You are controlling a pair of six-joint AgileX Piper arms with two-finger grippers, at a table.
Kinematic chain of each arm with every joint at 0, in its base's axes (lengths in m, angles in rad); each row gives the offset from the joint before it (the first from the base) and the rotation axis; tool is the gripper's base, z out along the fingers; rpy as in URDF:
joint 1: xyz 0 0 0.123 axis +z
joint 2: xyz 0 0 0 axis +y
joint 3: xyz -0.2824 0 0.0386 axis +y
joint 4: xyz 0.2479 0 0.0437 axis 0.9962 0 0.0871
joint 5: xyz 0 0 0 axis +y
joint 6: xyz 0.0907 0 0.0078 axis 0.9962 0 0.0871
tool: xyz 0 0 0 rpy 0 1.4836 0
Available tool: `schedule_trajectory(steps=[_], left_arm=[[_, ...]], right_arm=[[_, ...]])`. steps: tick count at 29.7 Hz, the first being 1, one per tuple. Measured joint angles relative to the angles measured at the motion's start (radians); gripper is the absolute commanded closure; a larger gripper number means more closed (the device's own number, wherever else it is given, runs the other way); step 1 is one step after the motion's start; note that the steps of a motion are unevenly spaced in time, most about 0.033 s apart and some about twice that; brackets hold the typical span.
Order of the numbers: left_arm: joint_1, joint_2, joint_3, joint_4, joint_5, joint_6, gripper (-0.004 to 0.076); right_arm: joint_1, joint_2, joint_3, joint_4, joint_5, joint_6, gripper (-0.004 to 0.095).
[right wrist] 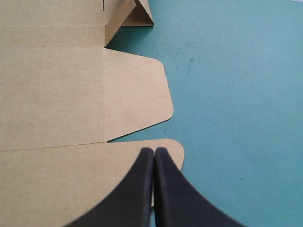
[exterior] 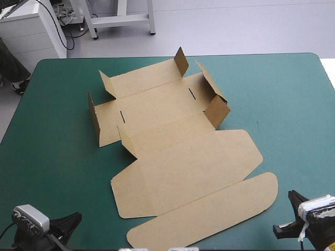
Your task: Fold the box
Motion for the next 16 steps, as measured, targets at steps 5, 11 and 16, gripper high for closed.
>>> schedule_trajectory(steps=[5,11,16], left_arm=[[0.0,0.0,0.0,0.0,0.0,0.0,0.0731],[0.0,0.0,0.0,0.0,0.002,0.0,0.0731],[0.0,0.0,0.0,0.0,0.002,0.0,0.0731]], right_arm=[[0.0,0.0,0.0,0.0,0.0,0.0,0.0928],[0.0,0.0,0.0,0.0,0.0,0.0,0.0896],[0.0,0.0,0.0,0.003,0.0,-0.001,0.0743]])
